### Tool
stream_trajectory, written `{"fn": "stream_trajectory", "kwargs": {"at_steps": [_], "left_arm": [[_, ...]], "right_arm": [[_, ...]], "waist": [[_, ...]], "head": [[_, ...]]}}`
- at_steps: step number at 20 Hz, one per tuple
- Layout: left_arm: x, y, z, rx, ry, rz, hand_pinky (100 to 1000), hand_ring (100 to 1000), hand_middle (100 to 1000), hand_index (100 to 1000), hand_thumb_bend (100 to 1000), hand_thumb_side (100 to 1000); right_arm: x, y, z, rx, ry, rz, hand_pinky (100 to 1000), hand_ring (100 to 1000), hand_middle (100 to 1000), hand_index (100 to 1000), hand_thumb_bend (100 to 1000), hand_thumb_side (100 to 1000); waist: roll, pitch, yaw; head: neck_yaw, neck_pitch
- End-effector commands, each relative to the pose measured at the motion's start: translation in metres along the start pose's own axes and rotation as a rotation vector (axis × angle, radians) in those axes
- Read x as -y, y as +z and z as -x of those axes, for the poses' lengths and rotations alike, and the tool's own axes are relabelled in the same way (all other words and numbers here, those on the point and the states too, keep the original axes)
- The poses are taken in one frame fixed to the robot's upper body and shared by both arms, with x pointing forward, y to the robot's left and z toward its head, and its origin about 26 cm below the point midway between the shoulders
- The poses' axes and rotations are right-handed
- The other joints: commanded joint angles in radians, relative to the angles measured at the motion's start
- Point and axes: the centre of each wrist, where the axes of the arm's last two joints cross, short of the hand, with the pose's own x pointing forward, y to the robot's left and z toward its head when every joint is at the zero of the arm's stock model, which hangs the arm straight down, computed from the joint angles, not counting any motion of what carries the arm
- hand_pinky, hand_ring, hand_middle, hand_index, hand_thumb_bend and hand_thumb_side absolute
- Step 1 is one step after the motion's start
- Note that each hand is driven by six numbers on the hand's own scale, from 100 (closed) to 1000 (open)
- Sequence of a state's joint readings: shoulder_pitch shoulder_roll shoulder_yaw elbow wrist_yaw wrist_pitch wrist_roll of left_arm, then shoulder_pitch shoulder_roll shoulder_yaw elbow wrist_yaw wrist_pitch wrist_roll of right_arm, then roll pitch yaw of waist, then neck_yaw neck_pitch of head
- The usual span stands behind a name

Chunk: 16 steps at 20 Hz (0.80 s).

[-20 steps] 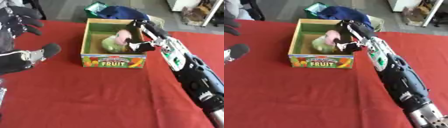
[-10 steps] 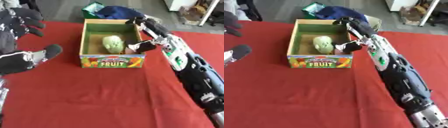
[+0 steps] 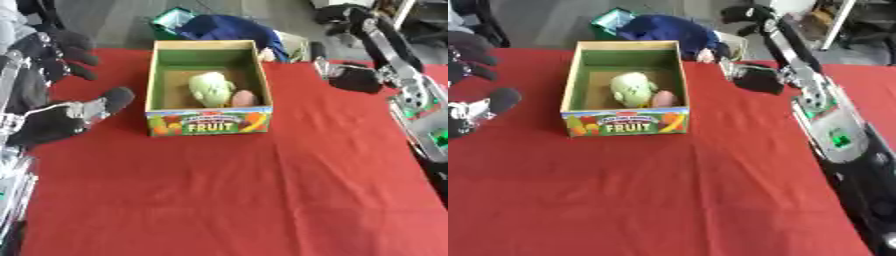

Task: Pick up objects on the table and place them in the box.

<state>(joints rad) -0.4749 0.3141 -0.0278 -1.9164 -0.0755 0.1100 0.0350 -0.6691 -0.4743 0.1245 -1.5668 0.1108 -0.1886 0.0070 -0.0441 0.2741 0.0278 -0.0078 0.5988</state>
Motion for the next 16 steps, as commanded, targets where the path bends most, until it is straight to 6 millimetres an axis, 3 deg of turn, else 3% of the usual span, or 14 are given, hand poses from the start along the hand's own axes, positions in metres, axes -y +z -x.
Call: {"fn": "stream_trajectory", "kwargs": {"at_steps": [1, 10, 16], "left_arm": [[-0.010, 0.000, 0.004, -0.016, -0.028, -0.039, 550, 613, 593, 670, 795, 288], [-0.013, 0.017, 0.029, -0.115, 0.022, -0.113, 540, 604, 584, 659, 775, 318], [-0.011, 0.025, 0.035, -0.144, 0.044, -0.135, 535, 598, 579, 654, 778, 350]], "right_arm": [[0.019, 0.017, -0.023, 0.015, -0.123, 0.103, 735, 859, 718, 855, 100, 258], [0.008, 0.097, -0.018, -0.156, -0.277, 0.318, 716, 837, 685, 862, 100, 298], [-0.008, 0.122, -0.008, -0.252, -0.331, 0.383, 712, 833, 675, 862, 100, 312]], "waist": [[0.003, -0.023, -0.008], [0.008, -0.025, -0.050], [0.013, -0.024, -0.058]], "head": [[0.018, 0.012], [0.046, 0.057], [0.044, 0.085]]}}
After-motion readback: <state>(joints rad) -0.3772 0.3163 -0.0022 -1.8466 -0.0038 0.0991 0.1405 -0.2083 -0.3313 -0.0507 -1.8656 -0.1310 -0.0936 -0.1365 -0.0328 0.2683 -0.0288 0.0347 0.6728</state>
